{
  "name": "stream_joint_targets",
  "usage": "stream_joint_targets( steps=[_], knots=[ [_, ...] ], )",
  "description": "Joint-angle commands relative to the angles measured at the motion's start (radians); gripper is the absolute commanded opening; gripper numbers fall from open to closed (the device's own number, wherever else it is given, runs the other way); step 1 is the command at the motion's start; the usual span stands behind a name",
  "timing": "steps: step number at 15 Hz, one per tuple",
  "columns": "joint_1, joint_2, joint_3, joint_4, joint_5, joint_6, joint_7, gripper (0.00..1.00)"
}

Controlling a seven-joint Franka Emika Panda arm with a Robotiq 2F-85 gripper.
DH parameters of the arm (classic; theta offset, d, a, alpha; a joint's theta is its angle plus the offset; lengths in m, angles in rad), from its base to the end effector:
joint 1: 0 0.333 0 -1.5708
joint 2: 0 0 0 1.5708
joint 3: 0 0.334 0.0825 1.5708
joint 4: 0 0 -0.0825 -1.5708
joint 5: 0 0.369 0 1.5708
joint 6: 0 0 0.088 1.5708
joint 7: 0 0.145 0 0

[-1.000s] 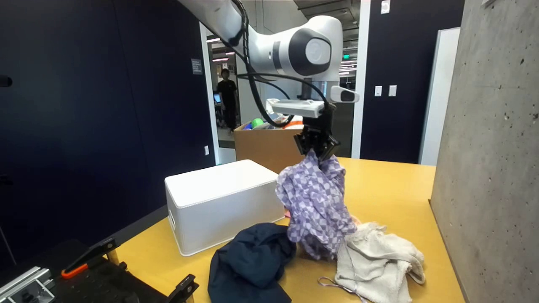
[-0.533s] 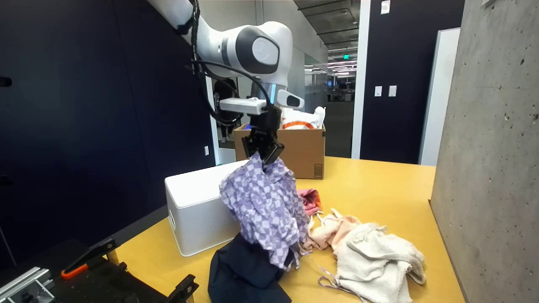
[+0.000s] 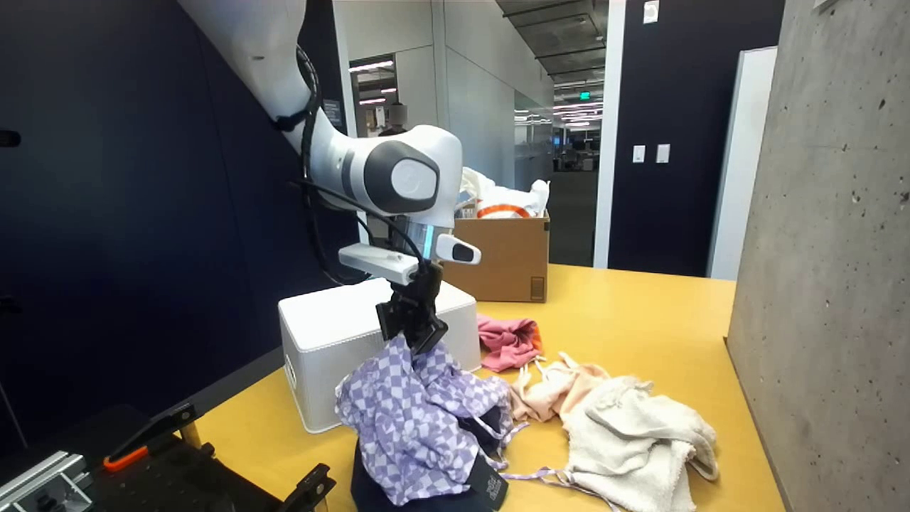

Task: Pile up the blue shirt and the checkered shirt on the table then put the shirt cream shirt on the basket

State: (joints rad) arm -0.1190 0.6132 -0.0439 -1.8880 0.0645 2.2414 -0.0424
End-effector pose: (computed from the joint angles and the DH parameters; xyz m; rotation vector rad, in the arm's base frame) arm 0.5871 -0.0925 0.1496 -3.0611 0.2492 0.3944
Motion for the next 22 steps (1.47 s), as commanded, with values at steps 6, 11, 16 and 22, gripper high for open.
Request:
stream_joint_targets(
  steps=[6, 11, 16, 22],
  knots=[
    [0.004, 0.208, -0.018, 0.154, -0.046, 0.113, -0.014, 0.09],
    [0.000, 0.200, -0.020, 0.195, -0.055, 0.109, -0.010, 0.62],
    [-0.018, 0.161, -0.023, 0.229, -0.044, 0.108, -0.014, 0.98],
    [-0.068, 0.123, -0.061, 0.293, -0.043, 0.105, -0.017, 1.00]
  ],
)
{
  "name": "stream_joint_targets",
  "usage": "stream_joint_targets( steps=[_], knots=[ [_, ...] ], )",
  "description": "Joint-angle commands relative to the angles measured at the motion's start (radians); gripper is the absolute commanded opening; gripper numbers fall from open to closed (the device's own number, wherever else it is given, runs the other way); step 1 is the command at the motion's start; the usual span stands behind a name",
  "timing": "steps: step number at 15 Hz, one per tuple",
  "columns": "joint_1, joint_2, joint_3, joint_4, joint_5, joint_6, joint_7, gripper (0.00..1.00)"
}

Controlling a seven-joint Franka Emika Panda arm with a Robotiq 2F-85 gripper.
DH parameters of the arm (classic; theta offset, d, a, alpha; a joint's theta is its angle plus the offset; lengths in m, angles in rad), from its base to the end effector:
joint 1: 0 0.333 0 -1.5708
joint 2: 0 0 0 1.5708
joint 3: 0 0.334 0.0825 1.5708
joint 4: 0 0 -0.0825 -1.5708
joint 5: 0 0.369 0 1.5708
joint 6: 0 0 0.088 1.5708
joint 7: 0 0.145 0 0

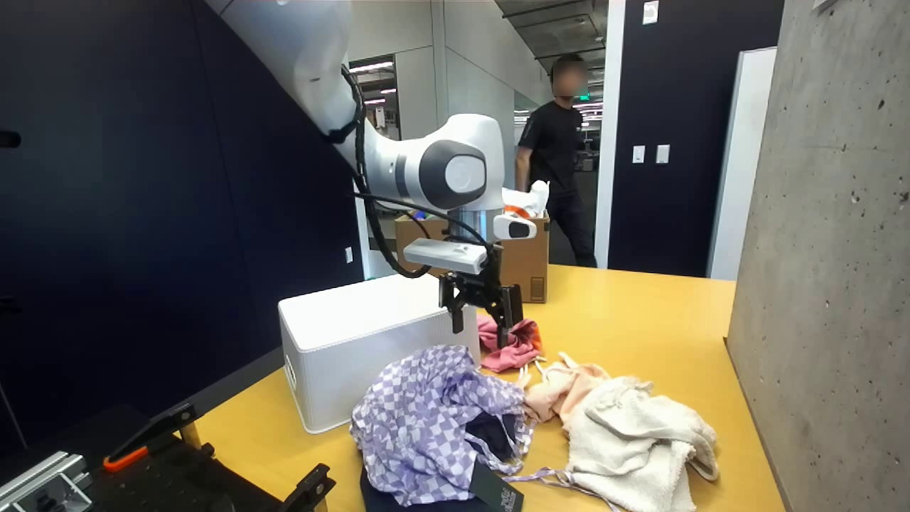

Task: Pile up the blue shirt and the checkered shirt on the table then put the shirt cream shirt on the basket

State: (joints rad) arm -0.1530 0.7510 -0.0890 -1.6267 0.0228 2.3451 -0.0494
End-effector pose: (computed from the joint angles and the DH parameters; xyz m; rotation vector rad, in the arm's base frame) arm 0.6683 -0.1576 0.1653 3.0875 -0.2878 -0.0555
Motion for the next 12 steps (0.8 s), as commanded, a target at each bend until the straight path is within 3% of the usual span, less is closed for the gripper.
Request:
stream_joint_targets(
  steps=[1, 6, 12],
  knots=[
    [-0.053, -0.003, -0.022, 0.058, 0.003, 0.009, -0.019, 1.00],
    [-0.121, 0.096, -0.029, 0.181, 0.008, 0.068, -0.025, 1.00],
    [-0.150, 0.316, -0.055, 0.355, -0.008, 0.137, -0.010, 1.00]
  ],
)
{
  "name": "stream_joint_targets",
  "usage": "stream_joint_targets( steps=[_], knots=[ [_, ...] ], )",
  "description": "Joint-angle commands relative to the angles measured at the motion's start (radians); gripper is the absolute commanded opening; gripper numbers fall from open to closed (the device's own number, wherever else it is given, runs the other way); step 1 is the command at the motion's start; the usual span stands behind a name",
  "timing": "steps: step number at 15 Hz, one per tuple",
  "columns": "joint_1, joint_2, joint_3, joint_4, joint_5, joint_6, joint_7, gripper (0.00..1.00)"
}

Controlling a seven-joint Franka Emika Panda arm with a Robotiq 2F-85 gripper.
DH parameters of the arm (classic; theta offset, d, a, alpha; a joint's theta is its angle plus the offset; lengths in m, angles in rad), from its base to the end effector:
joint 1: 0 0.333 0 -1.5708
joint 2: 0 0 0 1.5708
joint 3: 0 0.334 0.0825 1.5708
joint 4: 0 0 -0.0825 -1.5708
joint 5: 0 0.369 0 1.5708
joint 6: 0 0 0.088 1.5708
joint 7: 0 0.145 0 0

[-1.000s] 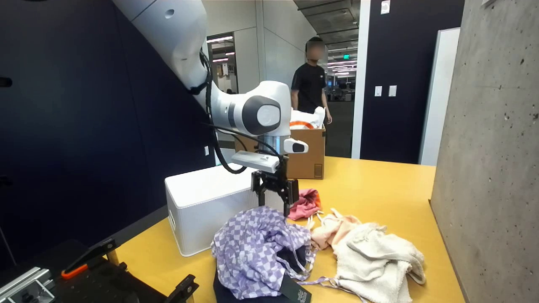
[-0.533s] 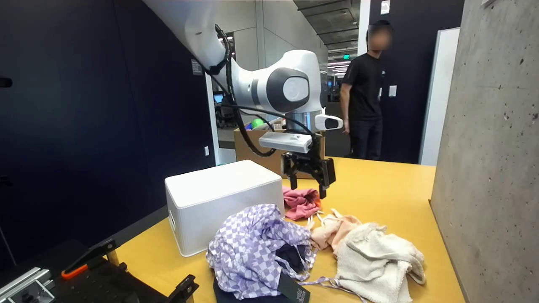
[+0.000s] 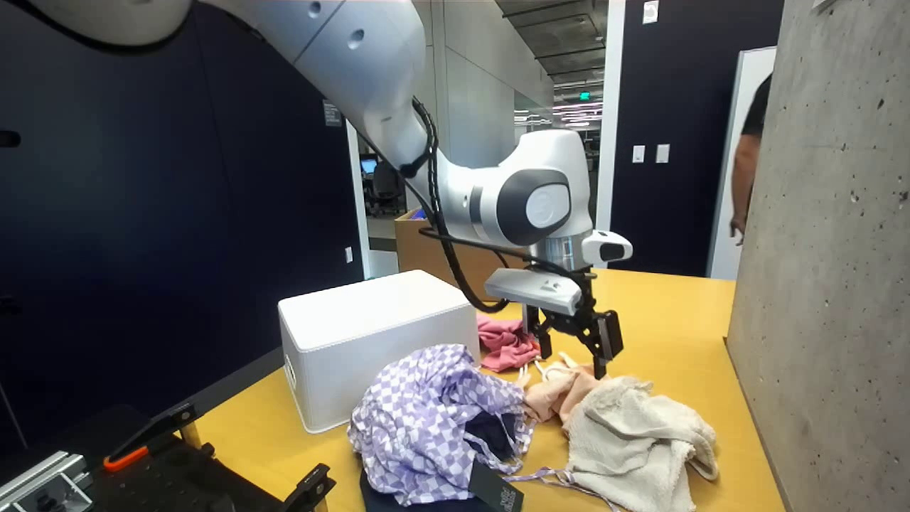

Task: Pile up the blue shirt and the checkered shirt on the table then put the shirt cream shirt on the basket

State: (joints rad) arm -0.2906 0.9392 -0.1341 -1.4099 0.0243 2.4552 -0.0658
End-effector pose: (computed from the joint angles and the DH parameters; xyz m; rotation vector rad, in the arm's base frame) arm 0.6848 -0.2884 0.1328 2.9874 -0.4764 0.1346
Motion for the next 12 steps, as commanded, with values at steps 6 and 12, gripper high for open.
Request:
stream_joint_targets(
  steps=[6, 12],
  knots=[
    [-0.025, 0.309, -0.053, 0.343, -0.021, 0.014, 0.038, 1.00],
    [-0.054, 0.436, -0.090, 0.490, -0.027, -0.009, 0.071, 0.74]
  ],
)
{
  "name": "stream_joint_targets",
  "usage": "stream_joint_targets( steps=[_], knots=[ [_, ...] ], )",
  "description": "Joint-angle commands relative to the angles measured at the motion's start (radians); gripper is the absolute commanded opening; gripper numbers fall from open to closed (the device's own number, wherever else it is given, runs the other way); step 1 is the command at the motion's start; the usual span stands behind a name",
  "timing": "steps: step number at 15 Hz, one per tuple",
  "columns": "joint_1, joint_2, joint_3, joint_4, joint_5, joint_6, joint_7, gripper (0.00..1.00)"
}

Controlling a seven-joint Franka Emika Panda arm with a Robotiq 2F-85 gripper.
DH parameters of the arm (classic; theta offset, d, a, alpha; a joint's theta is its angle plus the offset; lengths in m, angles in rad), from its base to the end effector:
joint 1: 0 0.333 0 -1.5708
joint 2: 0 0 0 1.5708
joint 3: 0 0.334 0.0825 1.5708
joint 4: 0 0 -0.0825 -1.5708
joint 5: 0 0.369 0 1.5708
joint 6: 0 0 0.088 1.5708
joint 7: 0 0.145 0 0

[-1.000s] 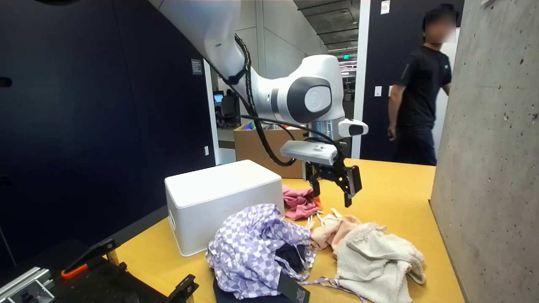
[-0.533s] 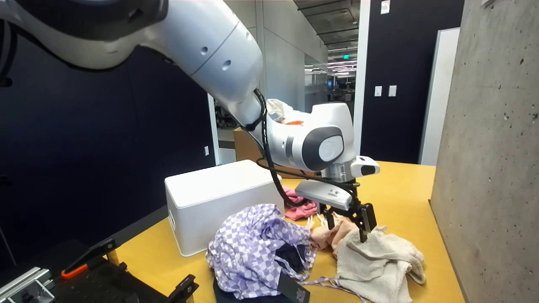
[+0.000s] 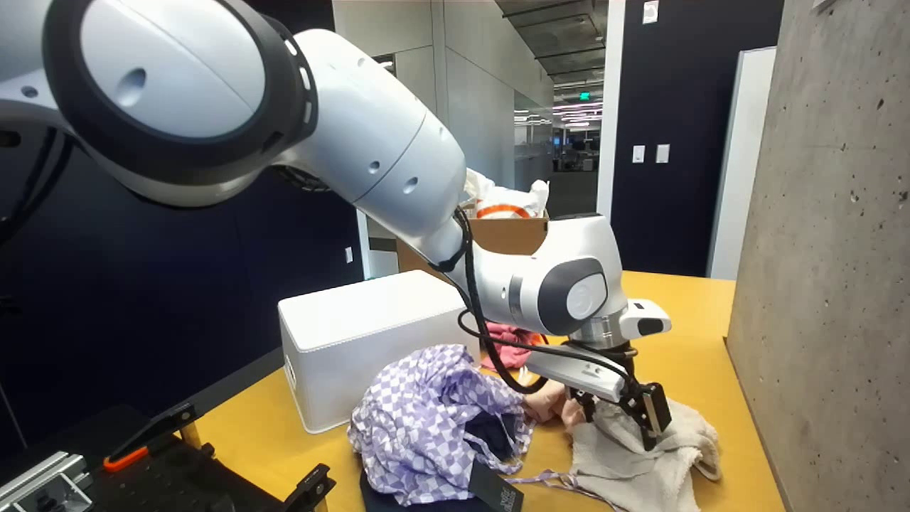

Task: Pile up the blue shirt and the checkered shirt on the table then put the shirt cream shirt on the basket

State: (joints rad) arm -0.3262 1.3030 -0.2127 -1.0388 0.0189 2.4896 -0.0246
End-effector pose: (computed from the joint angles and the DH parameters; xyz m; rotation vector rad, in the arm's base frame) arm 0.6961 -0.3495 0.0245 2.8714 -0.5180 0.1649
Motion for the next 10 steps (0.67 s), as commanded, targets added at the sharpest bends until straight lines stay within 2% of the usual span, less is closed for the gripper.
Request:
stream_joint_targets(
  steps=[1, 7, 9, 10],
  knots=[
    [-0.022, 0.082, -0.011, 0.133, -0.022, -0.048, 0.032, 0.68],
    [-0.028, 0.101, -0.008, 0.204, -0.021, -0.105, 0.047, 0.20],
    [-0.008, 0.062, -0.019, 0.169, -0.006, -0.115, 0.049, 0.05],
    [0.003, 0.043, -0.023, 0.152, -0.009, -0.113, 0.055, 0.01]
  ],
)
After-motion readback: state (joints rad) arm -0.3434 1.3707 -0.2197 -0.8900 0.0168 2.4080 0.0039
